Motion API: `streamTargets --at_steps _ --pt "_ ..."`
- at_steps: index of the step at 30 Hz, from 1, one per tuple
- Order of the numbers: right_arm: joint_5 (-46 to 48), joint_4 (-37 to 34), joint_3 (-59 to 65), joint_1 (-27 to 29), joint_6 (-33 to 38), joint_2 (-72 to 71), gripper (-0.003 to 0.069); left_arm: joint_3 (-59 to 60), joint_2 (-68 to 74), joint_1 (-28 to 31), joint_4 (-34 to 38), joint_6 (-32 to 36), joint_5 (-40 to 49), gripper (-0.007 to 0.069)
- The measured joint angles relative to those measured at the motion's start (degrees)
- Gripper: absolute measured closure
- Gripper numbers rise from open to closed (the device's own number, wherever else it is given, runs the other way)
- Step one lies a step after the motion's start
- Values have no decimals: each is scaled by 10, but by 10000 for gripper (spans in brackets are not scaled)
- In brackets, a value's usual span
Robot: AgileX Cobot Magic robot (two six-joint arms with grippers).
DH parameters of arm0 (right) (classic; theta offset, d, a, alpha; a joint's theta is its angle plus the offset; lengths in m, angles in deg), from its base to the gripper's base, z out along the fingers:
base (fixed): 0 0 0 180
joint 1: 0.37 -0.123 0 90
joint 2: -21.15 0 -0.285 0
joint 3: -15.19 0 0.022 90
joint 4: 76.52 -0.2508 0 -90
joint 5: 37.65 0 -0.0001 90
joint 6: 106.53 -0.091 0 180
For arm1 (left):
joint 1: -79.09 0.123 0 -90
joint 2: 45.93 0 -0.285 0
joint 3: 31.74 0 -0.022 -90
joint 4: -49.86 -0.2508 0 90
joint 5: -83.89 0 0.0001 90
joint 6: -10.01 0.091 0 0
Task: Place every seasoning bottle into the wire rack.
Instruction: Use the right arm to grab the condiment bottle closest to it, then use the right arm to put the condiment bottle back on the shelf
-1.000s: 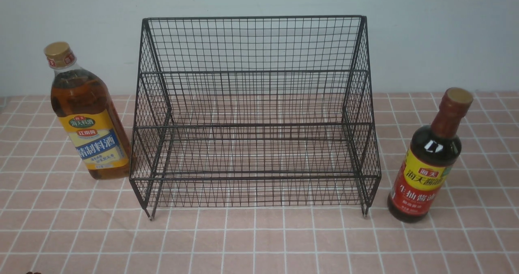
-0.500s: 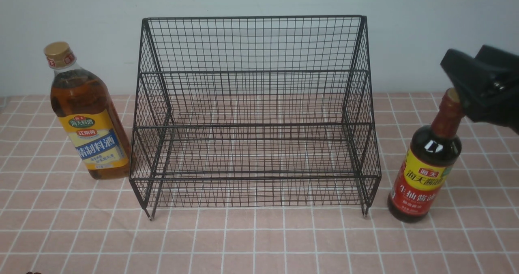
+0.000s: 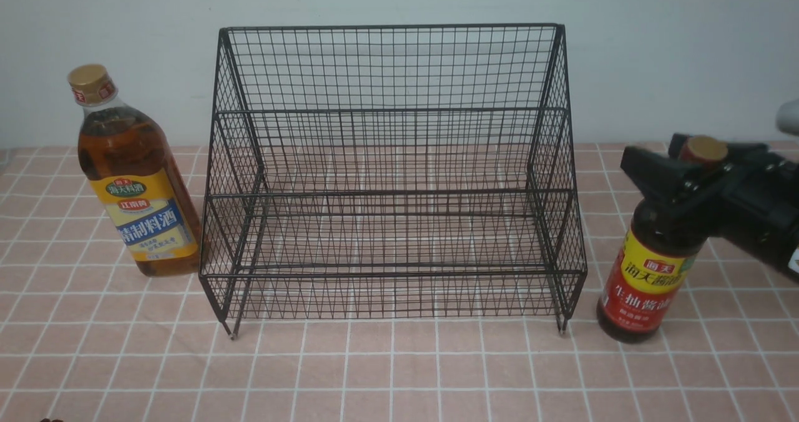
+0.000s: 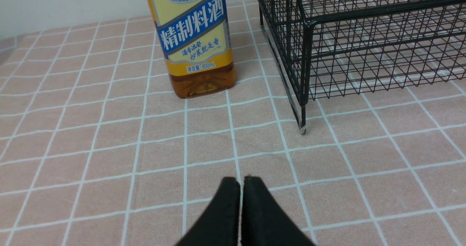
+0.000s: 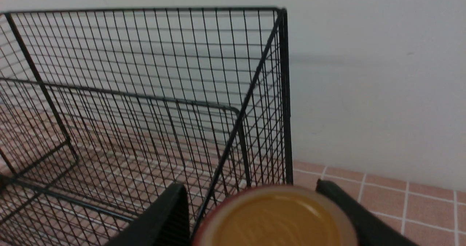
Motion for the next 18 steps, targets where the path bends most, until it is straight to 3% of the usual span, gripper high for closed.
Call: streamTargets --at_steps 2,4,18 --pt "-1 0 -1 0 14 6 363 0 0 0 0 0 0 631" --pt "2 1 -3 0 28 6 383 0 0 0 0 0 0 631" --pt "89 45 -140 -5 5 -99 389 0 0 0 0 0 0 631"
